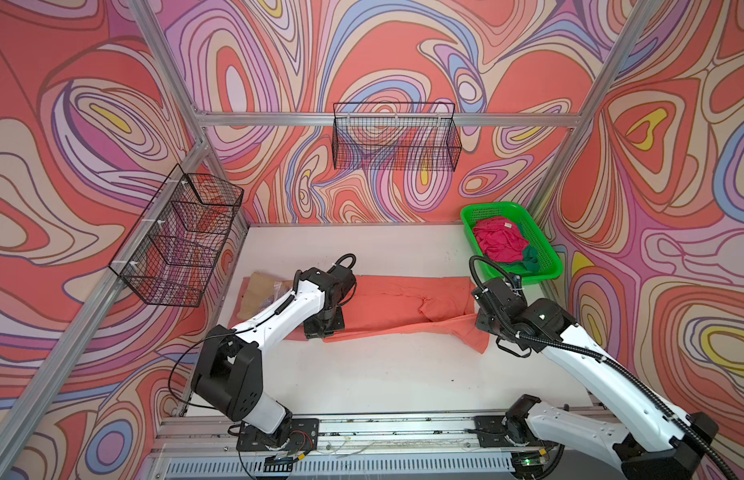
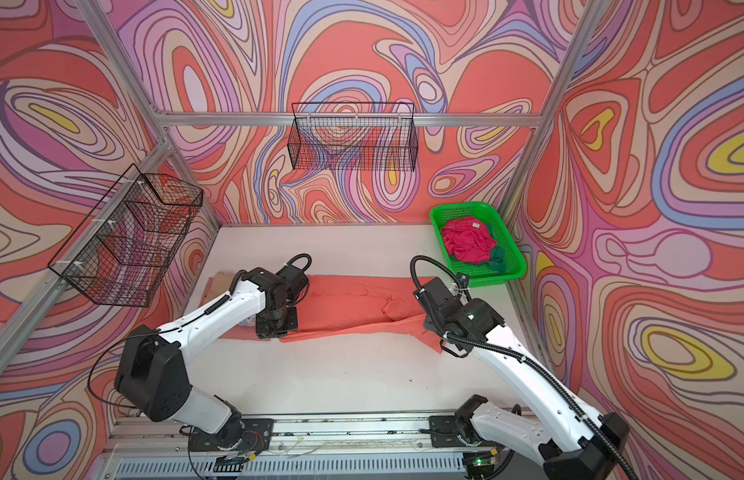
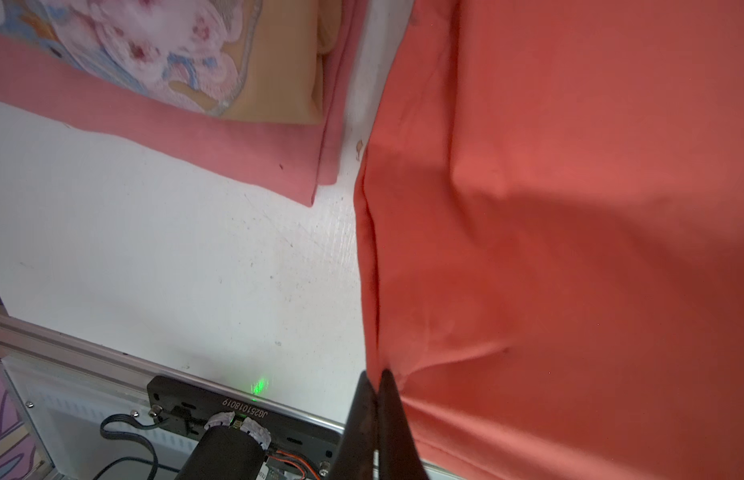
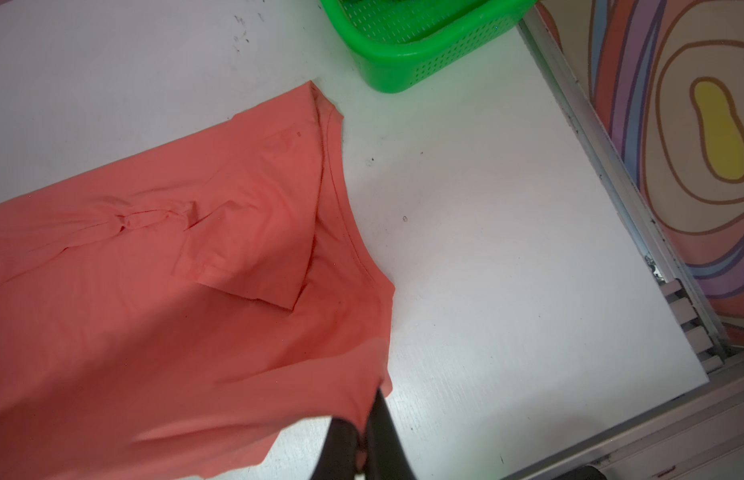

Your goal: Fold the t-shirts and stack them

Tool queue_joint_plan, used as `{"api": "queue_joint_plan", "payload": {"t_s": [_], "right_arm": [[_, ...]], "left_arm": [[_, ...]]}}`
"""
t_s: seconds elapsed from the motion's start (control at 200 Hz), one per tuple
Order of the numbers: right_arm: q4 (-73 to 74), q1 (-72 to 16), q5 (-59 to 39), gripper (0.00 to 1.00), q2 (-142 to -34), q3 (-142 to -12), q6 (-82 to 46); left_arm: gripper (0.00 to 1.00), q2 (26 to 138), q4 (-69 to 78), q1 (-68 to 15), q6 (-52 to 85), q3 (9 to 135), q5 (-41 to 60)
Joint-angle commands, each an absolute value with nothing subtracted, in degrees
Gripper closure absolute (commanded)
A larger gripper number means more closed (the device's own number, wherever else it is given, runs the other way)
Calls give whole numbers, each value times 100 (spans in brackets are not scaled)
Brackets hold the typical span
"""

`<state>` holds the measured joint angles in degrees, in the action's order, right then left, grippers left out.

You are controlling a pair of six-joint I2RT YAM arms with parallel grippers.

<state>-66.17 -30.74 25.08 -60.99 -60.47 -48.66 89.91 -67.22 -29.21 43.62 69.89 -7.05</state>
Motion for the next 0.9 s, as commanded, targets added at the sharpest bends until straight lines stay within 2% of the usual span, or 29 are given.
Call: {"api": "queue_joint_plan", "payload": {"t_s": [0.0, 0.205, 0.396, 0.896], "right_arm": [[-6087, -2784, 1995, 100, -6286, -5885, -4392], [-5516, -2227, 1630, 100, -6662, -5916, -3949], [-5080, -1865, 1298, 100, -6977, -5781, -3717], [-4445, -1460, 907, 100, -7935, -5710, -3296]], "left_arm": [[100, 9307, -6818, -2920, 4107, 7273, -1131], [100, 10134, -6754, -2903, 3851, 7888, -1574], [100, 10567, -6532, -2909, 3841, 8163, -1508], [100, 11497, -6634, -2901, 3626, 8885, -1616]]}}
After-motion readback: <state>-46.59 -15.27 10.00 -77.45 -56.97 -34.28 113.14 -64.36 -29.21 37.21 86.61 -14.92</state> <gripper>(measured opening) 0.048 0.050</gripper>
